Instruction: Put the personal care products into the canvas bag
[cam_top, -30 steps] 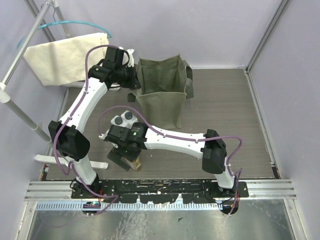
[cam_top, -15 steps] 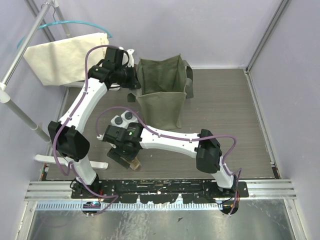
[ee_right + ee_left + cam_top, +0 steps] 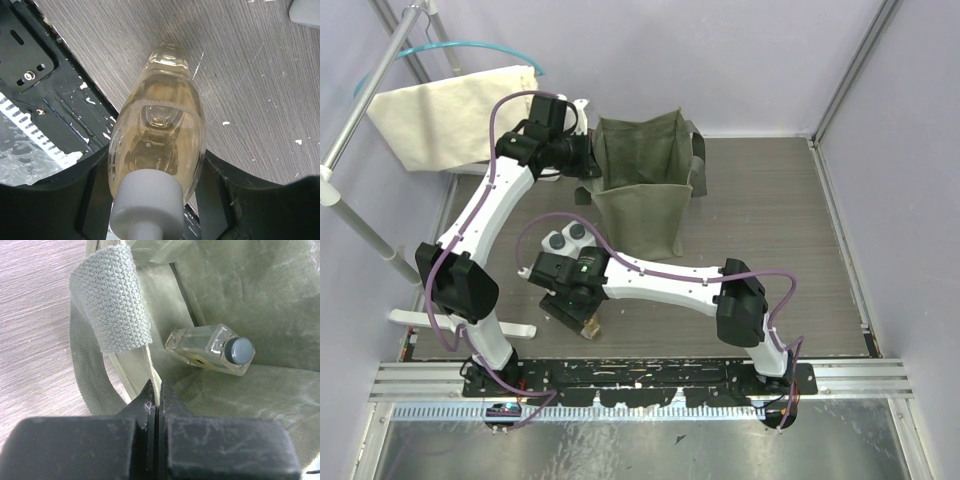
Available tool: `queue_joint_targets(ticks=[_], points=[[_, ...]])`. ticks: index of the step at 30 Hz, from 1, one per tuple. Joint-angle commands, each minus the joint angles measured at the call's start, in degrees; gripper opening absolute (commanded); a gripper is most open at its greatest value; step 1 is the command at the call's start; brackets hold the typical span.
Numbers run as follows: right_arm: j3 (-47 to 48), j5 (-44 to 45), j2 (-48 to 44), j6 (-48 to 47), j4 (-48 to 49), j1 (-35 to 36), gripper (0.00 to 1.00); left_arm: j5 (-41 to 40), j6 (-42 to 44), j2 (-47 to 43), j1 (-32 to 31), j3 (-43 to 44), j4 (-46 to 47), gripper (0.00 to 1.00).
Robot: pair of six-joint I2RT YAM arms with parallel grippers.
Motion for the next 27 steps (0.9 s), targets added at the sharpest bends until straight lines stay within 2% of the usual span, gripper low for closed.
queue_joint_targets(ticks=[1,7,17,27], points=[[-2.7,3.6,-3.8,2.4,1.2,-0.7,0.15,1.3,0.9,-1.7,0.1,-1.2,-1.0,0.00],[-3.5,5.4,-11.1,5.1,0.9,-2.4,0.01,1.2,1.2,-1.9,0.4,-1.3,-1.0,0.00],[-0.3,6.8,-17.9,9.6,-4.5,-4.3,0.01,1.0,1.3,-1.8,0.5,-1.4,-1.0,0.00],[1.3,4.4,-30.3,16.3,-6.0,-11.8,0.01,0.6,1.3,-1.6,1.0,-1.7,-1.0,0.00]])
